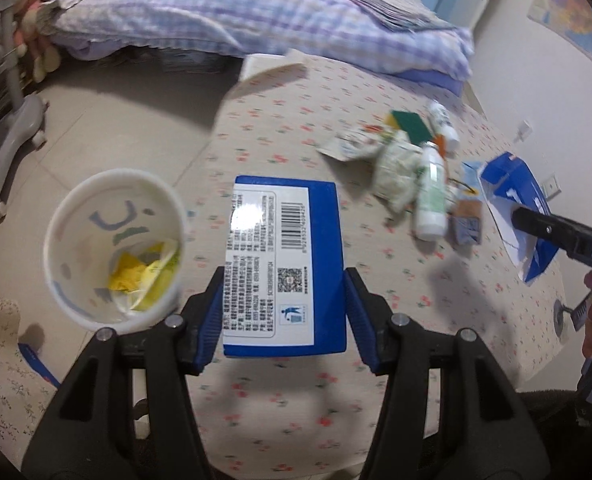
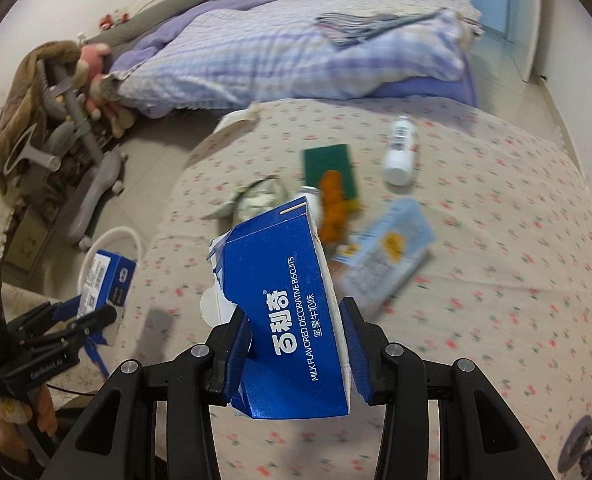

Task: Collect trash
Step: 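Drop the blue barcode box into the bin with the left tool while the right holds the biscuit box, then lower the blue biscuit box into the white bin and open the right tool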

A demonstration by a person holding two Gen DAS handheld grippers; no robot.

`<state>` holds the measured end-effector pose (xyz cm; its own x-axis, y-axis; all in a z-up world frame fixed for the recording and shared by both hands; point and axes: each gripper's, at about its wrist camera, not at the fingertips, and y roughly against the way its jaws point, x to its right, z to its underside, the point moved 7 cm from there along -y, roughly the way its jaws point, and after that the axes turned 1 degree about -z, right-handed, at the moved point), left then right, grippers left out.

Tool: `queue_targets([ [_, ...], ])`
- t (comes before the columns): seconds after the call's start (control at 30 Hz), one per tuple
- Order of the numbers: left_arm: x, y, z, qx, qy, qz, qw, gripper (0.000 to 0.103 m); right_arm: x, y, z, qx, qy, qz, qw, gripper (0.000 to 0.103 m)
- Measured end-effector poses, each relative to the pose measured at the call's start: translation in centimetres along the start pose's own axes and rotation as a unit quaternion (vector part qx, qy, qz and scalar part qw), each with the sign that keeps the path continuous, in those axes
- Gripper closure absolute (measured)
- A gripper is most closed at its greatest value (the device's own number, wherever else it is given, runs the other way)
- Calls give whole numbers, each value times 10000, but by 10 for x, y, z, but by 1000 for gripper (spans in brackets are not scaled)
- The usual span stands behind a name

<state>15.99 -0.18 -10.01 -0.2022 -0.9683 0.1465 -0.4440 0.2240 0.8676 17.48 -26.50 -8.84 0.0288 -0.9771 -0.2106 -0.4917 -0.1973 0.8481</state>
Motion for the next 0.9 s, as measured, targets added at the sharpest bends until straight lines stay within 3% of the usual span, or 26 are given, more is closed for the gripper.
queue_targets([
  [0.27,-86,-9,-5,17,715,-461,9964,45,-55,-28,-11,-138,285,-199,9993,58],
  [0.5,-125,-16,-12,191,772,-724,9942,45,-97,-53,-17,-232,477,-330,9980,58],
  [0.53,-129,-17,-12,198,759,-808,9936,42,-102,-56,-18,-239,507,-342,9978,58],
  [0.63,-143,-15,-9,238,837,-998,9912,19,-117,-65,-20,-263,569,-381,9973,58],
  [0.9,-168,-3,5,219,878,-1338,9869,10,-160,-92,-23,-349,730,-528,9953,58],
])
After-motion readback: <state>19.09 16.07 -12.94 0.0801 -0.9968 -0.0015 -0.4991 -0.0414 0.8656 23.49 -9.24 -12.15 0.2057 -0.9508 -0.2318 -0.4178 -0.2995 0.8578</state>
